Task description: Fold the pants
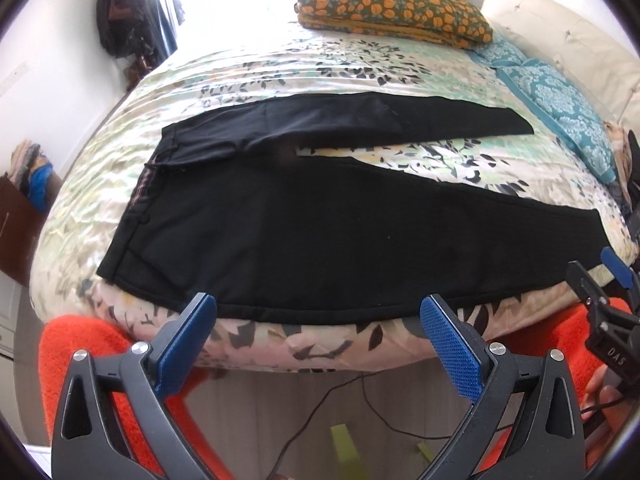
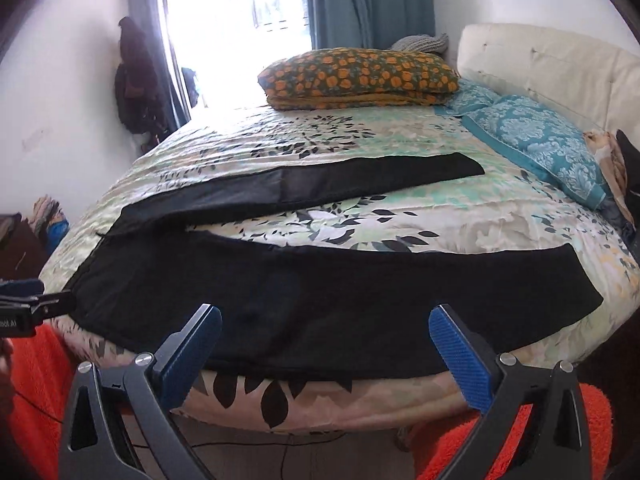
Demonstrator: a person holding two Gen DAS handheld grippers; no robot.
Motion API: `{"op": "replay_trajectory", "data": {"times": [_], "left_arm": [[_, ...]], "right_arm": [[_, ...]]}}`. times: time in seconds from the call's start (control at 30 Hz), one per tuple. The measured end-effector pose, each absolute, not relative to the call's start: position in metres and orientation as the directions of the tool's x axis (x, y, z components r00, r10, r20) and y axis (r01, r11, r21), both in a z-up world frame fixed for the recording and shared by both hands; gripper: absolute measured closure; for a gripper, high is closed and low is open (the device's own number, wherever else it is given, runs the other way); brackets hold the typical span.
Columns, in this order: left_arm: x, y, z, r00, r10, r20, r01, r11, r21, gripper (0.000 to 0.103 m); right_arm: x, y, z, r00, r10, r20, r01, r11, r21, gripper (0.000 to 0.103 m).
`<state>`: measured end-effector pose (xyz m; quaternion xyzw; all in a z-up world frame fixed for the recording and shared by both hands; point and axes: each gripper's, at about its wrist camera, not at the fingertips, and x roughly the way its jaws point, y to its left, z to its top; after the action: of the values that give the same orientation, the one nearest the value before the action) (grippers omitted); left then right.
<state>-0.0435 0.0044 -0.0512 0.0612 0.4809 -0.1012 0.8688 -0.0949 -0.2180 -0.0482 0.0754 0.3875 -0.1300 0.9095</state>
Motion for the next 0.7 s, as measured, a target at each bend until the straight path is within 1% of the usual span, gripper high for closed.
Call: {"op": "replay_trajectory", "data": {"times": [0.1,0.2,0.37,0.5,0.7], "left_arm": [[-0.049,0.002,-0.049,0.531,-0.128,-0.838,0.24,0.971,0.003,0.001],[-0.05,0.003,-0.045,0.547,-0.134,-0.827,0.244,0.97,0.005,0.001],[-0.048,0.008,-0.044,0.572,-0.121,-0.811,0.216,0.976,0.007,0.001],[-0.047,0.011,-0.049,0.564,-0.109,-0.819,0.194,0.981,0.003,0.001],[-0.051,0.01,-0.049,0.568,-0.11,-0.816,0.199,0.98,0.007,0.001]], "right_arm": [[-0.095,-0.205,-0.05,0.675,-0.161,-0.72,0.252,0.968,0.019,0.0],[-0.096,-0.199,-0.048,0.699,-0.165,-0.695,0.241,0.97,0.012,0.0],[-0.094,-0.203,-0.041,0.712,-0.18,-0.679,0.264,0.964,0.021,0.0],[-0.094,-0.208,-0.043,0.707,-0.198,-0.679,0.281,0.96,0.013,0.0],[-0.092,-0.215,-0.049,0.699,-0.218,-0.681,0.298,0.954,0.0,0.0]]}}
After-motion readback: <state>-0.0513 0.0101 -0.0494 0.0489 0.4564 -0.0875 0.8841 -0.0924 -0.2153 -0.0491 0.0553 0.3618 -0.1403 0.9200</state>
